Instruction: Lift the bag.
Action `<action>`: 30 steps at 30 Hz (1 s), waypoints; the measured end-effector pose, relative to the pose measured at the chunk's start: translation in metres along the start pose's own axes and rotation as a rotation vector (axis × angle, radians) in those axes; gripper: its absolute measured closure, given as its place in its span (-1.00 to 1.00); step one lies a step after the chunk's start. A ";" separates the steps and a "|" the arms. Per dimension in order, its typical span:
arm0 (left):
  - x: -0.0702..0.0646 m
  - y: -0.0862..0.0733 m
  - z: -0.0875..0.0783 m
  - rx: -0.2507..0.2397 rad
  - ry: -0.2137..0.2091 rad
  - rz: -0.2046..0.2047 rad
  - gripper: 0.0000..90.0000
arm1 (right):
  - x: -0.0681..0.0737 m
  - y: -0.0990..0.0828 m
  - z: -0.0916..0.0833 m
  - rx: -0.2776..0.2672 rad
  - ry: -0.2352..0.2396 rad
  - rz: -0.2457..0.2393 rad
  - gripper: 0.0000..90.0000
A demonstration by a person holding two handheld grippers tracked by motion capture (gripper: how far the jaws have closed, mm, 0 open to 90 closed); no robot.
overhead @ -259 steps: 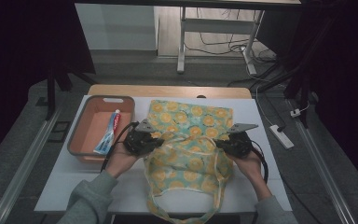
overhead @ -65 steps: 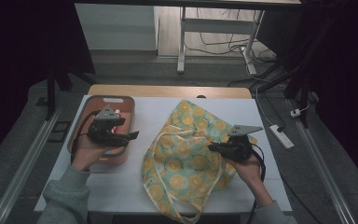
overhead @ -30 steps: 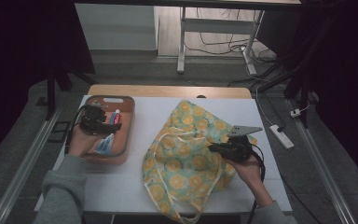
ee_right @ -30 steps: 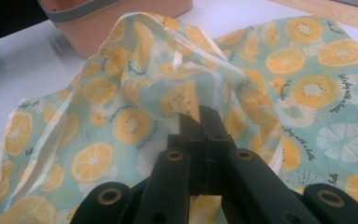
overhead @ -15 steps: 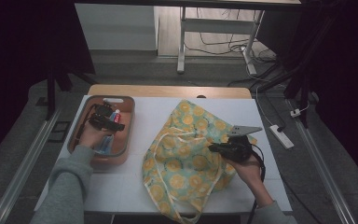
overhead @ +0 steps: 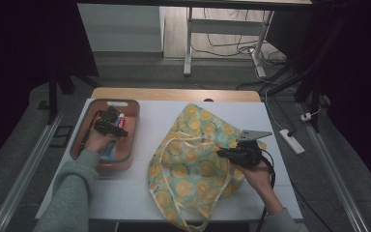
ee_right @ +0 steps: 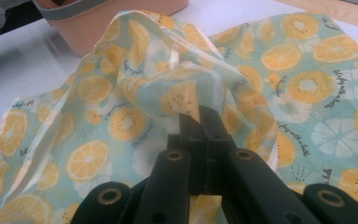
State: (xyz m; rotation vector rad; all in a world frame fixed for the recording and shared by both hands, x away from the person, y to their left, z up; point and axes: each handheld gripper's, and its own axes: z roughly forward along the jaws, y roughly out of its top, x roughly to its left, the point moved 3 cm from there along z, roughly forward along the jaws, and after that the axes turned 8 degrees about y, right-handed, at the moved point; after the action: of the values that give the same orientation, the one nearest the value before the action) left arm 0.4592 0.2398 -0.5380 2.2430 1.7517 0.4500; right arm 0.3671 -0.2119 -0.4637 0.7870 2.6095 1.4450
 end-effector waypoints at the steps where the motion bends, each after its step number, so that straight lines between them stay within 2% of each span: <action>1: 0.001 0.000 0.000 0.002 0.004 0.000 -0.33 | 0.000 0.000 0.000 -0.001 0.000 0.001 0.99; 3: 0.004 -0.001 0.001 0.011 0.013 -0.006 -0.12 | 0.000 0.000 0.000 -0.001 0.000 0.002 0.99; 5: 0.006 -0.002 0.002 0.024 -0.014 -0.029 -0.08 | 0.000 0.000 0.001 0.001 -0.001 -0.001 0.99; 9: 0.010 -0.004 0.001 0.030 -0.011 -0.034 0.09 | 0.001 0.001 0.000 0.001 -0.002 -0.006 0.99; 12: 0.016 -0.005 0.001 0.027 -0.034 -0.061 0.22 | 0.000 0.000 0.000 -0.002 -0.004 -0.002 0.99; 15: 0.020 -0.005 -0.003 0.017 -0.053 -0.077 0.44 | 0.000 0.000 0.000 -0.002 -0.005 -0.003 0.99; 16: 0.020 -0.006 -0.004 0.007 -0.060 -0.078 0.60 | 0.000 0.000 0.000 -0.001 -0.006 -0.004 0.99; 21: 0.026 -0.008 -0.007 -0.012 -0.100 -0.089 0.65 | 0.000 0.000 -0.001 -0.003 -0.008 -0.006 0.99; 23: 0.029 -0.009 -0.007 -0.024 -0.118 -0.107 0.66 | 0.000 0.000 -0.001 -0.004 -0.009 -0.004 0.99; 25: 0.033 -0.010 -0.008 -0.034 -0.123 -0.110 0.67 | 0.000 0.000 -0.001 -0.010 -0.010 -0.010 0.99; 28: 0.039 -0.011 -0.014 -0.081 -0.154 -0.132 0.68 | 0.000 0.001 -0.002 -0.014 -0.011 -0.014 0.99; 30: 0.042 -0.011 -0.023 -0.136 -0.175 -0.152 0.68 | 0.000 0.001 -0.002 -0.015 -0.011 -0.013 0.99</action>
State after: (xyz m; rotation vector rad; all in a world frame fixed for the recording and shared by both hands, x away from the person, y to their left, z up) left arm 0.4495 0.2831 -0.5182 1.9758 1.7303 0.3204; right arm 0.3668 -0.2129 -0.4622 0.7722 2.5883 1.4509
